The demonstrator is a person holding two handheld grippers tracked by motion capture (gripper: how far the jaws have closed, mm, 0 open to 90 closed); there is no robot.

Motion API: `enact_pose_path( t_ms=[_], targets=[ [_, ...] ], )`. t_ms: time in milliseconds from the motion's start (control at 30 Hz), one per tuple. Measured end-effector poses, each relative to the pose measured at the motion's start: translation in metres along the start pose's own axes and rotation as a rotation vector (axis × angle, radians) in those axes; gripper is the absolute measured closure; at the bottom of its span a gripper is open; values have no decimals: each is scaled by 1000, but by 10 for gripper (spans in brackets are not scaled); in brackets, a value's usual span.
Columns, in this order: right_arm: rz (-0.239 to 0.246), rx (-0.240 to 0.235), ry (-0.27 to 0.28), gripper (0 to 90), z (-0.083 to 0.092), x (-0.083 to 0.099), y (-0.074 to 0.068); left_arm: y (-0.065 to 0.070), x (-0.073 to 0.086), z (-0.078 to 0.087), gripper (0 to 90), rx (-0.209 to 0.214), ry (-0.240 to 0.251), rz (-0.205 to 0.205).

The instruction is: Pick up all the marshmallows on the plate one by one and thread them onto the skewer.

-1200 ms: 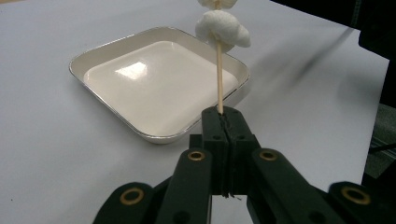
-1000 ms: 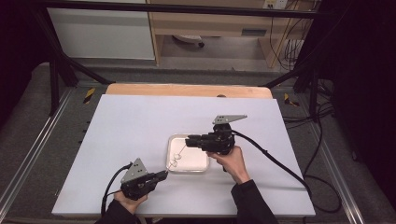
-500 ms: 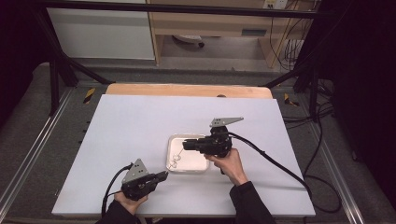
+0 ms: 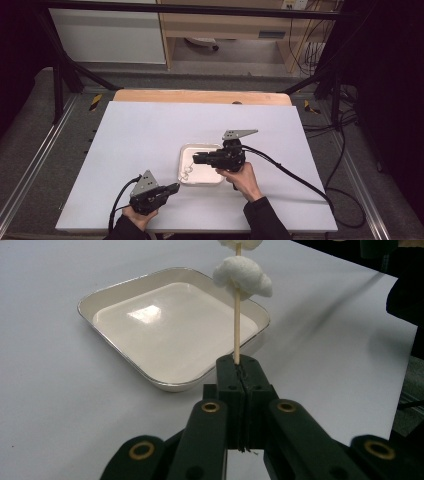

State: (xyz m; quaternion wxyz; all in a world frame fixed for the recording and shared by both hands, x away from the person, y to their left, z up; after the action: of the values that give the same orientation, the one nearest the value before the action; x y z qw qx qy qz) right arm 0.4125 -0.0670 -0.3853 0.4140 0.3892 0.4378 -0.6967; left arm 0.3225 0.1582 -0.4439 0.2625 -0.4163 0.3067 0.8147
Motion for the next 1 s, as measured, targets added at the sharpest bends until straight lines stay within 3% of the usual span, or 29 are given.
enact_pose_path(
  t_ms=[200, 433, 500, 533, 567, 633, 833, 1000],
  targets=[
    [2, -10, 6, 813, -2, 2, -1, 3, -1, 1, 892, -4, -5, -25],
    [11, -20, 9, 816, -1, 2, -5, 5, -3, 2, 894, -16, 5, -23],
    [11, -35, -5, 816, -4, 5, -6, 6, -7, 4, 894, -2, 30, -17],
    [7, -53, -34, 815, -9, 9, -7, 8, -9, 2, 894, -18, 13, -24],
    [13, -49, -26, 815, -14, 13, -9, 7, -8, 1, 894, -25, 8, -36],
    [14, -45, -23, 812, -16, 14, -8, 5, -6, -2, 894, -13, -2, -16],
    [23, -28, -20, 774, -12, 11, -8, 4, -8, -2, 892, -1, 17, -15],
    [61, 39, -7, 635, -3, 5, -9, 1, -5, -4, 890, -10, -1, -9]
  ],
)
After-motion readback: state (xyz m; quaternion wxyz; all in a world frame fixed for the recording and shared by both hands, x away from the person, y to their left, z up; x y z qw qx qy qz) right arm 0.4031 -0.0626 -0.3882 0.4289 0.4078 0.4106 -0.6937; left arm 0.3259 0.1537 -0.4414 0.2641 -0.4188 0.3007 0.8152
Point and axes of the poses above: each handheld gripper's, and its own axes: z roughly backward along the jaws, x roughly out of its underside, y roughly to its right, the point moved 3 cm from there along -z, roughly forward along the jaws, and after that the axes turned 11 degrees about z, right-handed, at the moved point
